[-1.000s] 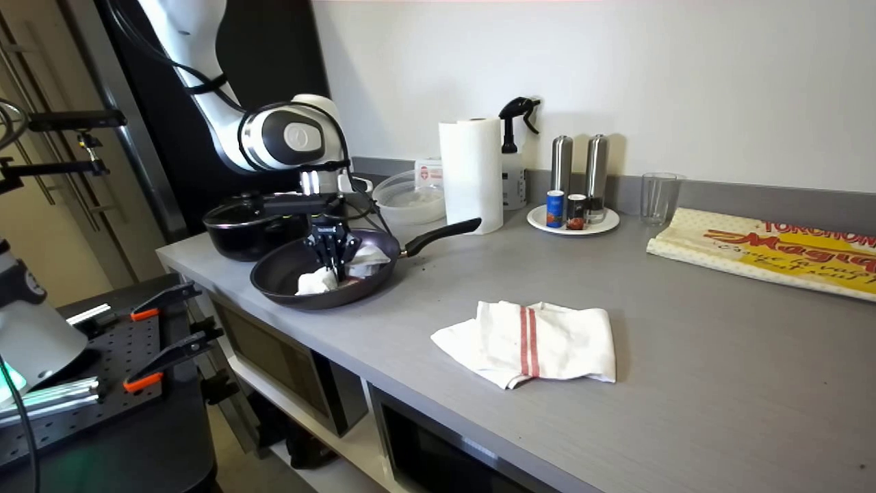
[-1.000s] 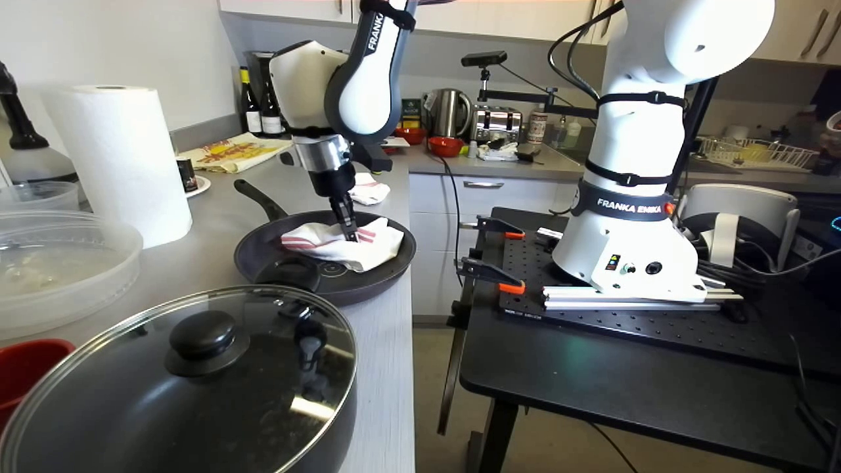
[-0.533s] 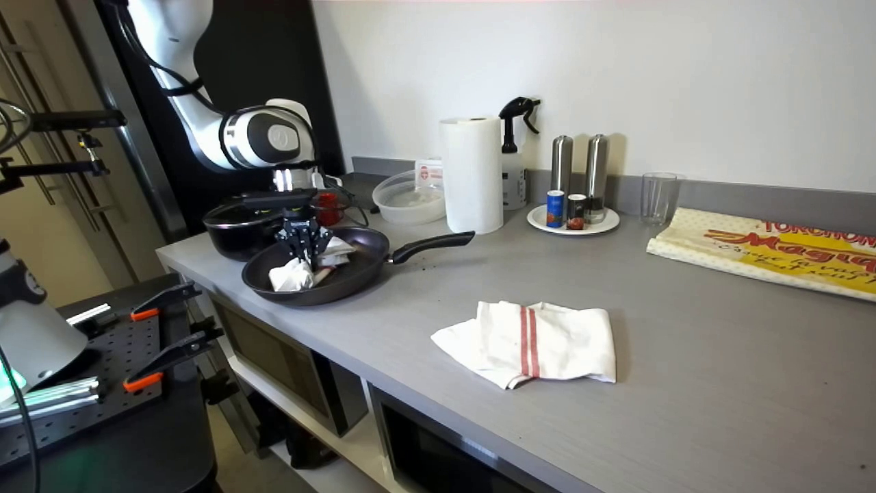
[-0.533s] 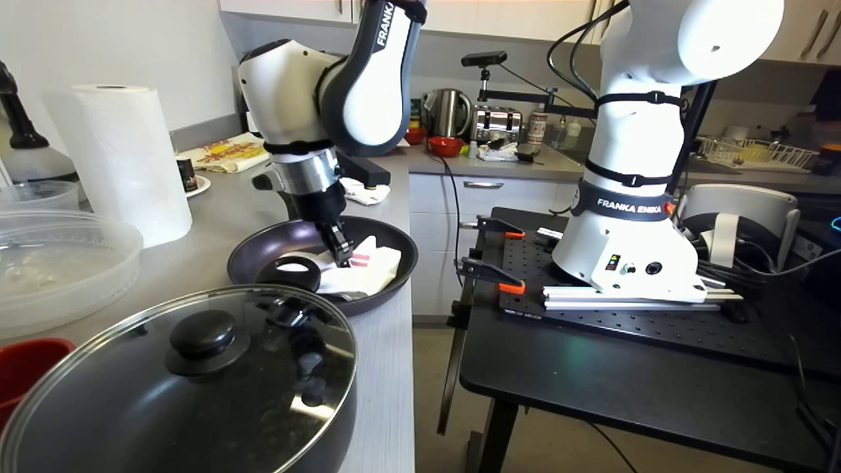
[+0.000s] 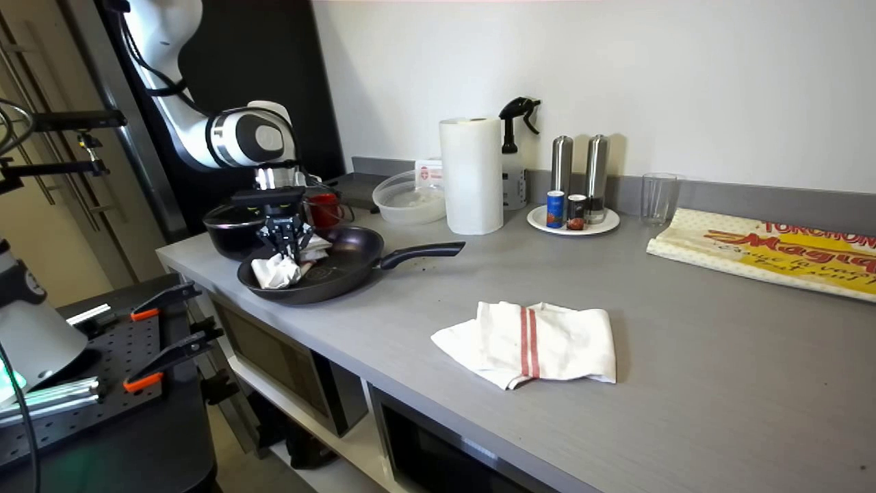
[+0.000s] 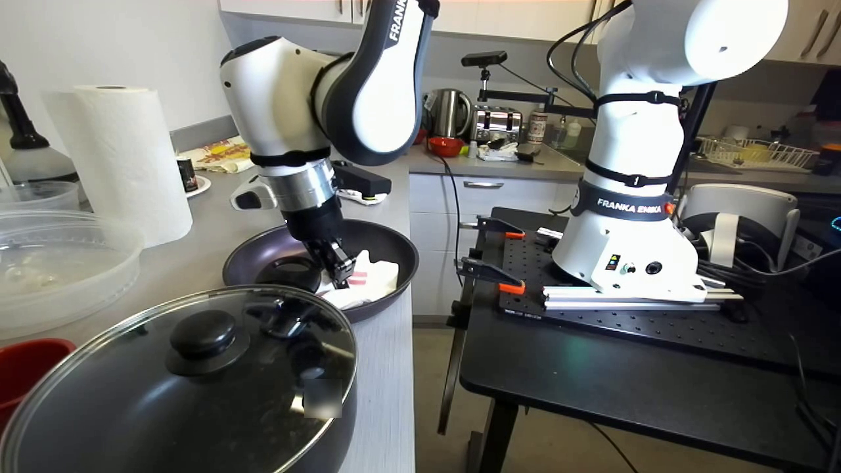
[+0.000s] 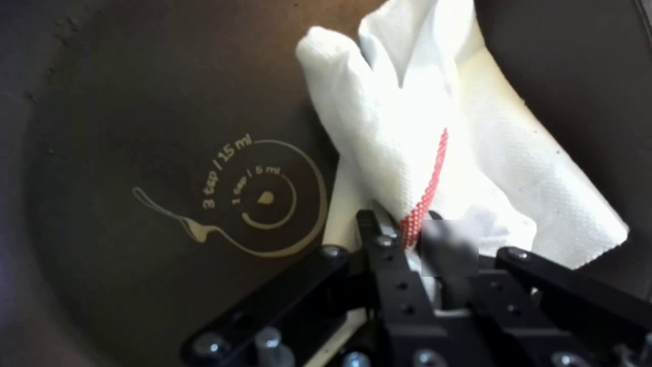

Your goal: Use the towel to wipe the black pan.

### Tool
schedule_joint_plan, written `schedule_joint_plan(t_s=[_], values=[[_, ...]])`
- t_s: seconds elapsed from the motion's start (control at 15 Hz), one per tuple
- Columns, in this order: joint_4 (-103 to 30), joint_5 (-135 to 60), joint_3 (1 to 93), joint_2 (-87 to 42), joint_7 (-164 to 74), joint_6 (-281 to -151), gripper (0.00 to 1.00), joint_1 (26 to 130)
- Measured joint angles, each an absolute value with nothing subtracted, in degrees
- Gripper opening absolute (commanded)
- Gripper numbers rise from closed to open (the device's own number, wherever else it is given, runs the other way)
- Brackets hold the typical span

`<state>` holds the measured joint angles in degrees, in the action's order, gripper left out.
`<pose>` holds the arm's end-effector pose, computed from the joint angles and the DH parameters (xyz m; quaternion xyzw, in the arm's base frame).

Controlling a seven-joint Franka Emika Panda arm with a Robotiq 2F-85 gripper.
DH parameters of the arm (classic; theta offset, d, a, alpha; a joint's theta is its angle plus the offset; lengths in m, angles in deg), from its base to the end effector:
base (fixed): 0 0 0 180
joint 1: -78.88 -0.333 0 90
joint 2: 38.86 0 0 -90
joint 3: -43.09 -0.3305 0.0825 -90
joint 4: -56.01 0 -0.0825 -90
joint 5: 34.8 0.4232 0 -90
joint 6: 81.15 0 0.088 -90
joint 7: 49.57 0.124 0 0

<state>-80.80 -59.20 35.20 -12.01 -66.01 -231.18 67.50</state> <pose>0.4457 0.1720 0.0688 0.8690 0.4800 -0.1071 0.0552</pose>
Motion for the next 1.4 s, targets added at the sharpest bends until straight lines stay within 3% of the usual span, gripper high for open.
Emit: schedule_joint_plan(t_s=[0.33,0.87,1.4], values=[[-80.80,-58.92,36.38,-12.04,-65.32,-231.18,0.03,68.19],[-80.70,-60.56,46.03,-12.86,-56.53,-233.43,0.03,70.65],[-80.07,-74.61,55.06,-12.62,-33.02,-236.22,0.03,62.04]])
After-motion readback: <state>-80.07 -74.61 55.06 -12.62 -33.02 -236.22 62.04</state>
